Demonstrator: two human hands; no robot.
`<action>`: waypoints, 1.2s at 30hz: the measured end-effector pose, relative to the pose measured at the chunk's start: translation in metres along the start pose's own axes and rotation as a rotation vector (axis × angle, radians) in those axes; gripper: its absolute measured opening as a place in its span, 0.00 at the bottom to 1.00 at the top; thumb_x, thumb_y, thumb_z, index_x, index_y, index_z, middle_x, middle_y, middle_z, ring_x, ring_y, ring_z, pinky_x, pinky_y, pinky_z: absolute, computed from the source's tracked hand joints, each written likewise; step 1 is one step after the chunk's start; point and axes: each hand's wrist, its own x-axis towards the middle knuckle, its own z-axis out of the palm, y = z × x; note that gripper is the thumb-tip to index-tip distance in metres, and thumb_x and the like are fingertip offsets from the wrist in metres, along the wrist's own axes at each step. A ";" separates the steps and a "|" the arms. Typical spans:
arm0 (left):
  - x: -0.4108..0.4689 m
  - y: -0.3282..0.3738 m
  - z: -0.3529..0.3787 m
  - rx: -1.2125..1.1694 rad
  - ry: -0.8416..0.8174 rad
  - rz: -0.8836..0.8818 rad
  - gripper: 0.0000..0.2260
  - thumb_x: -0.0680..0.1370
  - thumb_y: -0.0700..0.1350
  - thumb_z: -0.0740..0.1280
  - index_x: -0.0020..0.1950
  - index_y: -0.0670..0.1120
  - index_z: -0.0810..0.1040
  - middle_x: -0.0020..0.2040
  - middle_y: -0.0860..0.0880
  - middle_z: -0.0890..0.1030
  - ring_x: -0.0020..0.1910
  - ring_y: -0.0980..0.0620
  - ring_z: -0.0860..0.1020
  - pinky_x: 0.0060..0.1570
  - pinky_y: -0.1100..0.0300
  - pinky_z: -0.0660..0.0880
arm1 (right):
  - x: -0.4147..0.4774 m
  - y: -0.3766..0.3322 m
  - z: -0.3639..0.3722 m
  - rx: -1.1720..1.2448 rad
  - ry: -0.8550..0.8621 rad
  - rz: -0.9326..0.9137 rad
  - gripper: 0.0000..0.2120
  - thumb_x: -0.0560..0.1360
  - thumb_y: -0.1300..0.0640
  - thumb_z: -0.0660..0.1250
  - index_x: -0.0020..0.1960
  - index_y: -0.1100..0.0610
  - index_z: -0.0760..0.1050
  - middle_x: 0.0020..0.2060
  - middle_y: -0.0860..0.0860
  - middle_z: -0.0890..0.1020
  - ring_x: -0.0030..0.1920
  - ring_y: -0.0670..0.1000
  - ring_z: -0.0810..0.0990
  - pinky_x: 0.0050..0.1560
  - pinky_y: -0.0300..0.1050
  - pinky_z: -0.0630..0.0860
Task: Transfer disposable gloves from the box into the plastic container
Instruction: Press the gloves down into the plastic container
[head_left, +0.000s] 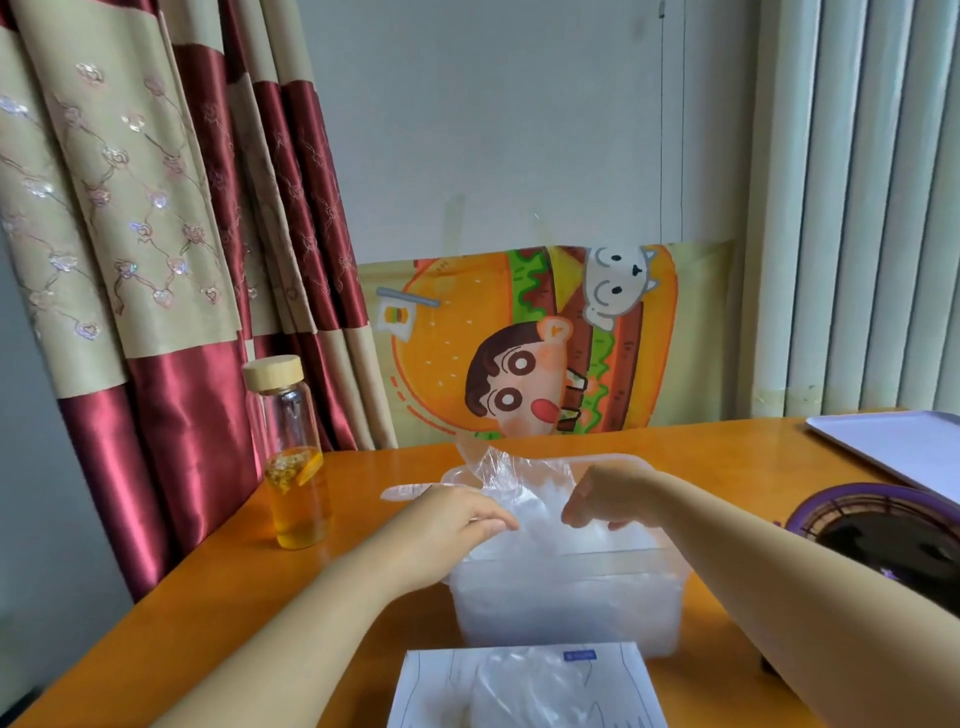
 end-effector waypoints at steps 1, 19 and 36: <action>0.003 0.001 0.000 0.019 -0.024 0.007 0.13 0.83 0.48 0.59 0.62 0.54 0.80 0.59 0.60 0.78 0.51 0.69 0.73 0.44 0.80 0.65 | 0.001 -0.001 -0.002 -0.099 -0.021 0.036 0.21 0.75 0.46 0.66 0.64 0.56 0.76 0.58 0.50 0.80 0.52 0.49 0.81 0.56 0.40 0.76; 0.082 0.035 0.037 0.305 -0.673 -0.417 0.25 0.81 0.56 0.57 0.74 0.46 0.65 0.72 0.45 0.68 0.67 0.44 0.70 0.64 0.53 0.67 | -0.004 0.011 0.011 -0.907 -0.190 -0.043 0.24 0.78 0.49 0.63 0.70 0.58 0.67 0.71 0.54 0.68 0.73 0.59 0.60 0.72 0.64 0.45; 0.064 0.019 -0.017 0.055 -0.548 -0.209 0.20 0.79 0.53 0.65 0.69 0.47 0.73 0.63 0.52 0.79 0.57 0.56 0.79 0.60 0.59 0.75 | 0.005 0.016 0.015 -0.950 -0.186 0.005 0.29 0.77 0.47 0.64 0.74 0.55 0.61 0.76 0.56 0.57 0.76 0.59 0.47 0.72 0.62 0.42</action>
